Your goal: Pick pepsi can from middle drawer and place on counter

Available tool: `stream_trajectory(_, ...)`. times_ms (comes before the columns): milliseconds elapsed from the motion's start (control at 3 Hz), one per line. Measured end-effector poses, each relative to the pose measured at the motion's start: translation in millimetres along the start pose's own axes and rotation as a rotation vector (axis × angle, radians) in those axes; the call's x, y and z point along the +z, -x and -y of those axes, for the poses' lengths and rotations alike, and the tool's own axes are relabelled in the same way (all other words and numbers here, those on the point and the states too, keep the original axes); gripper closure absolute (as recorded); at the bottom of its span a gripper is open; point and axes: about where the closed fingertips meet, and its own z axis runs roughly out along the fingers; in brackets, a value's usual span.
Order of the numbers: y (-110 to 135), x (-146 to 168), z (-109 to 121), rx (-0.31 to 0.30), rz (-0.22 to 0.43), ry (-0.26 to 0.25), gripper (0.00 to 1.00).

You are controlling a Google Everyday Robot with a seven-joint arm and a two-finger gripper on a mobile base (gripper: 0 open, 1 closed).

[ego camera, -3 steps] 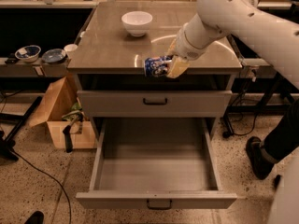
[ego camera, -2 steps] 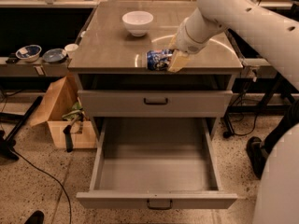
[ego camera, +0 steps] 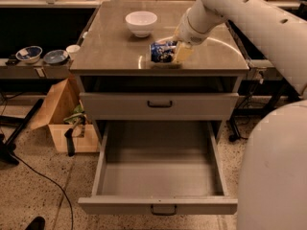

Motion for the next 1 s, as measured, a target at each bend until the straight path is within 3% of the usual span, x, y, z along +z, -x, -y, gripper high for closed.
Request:
stream_trajectory(667, -9, 23, 6, 0.020, -0.004, 0.005, 1.00)
stream_trajectory(1000, -8, 20, 8, 0.020, -0.004, 0.005, 1.00)
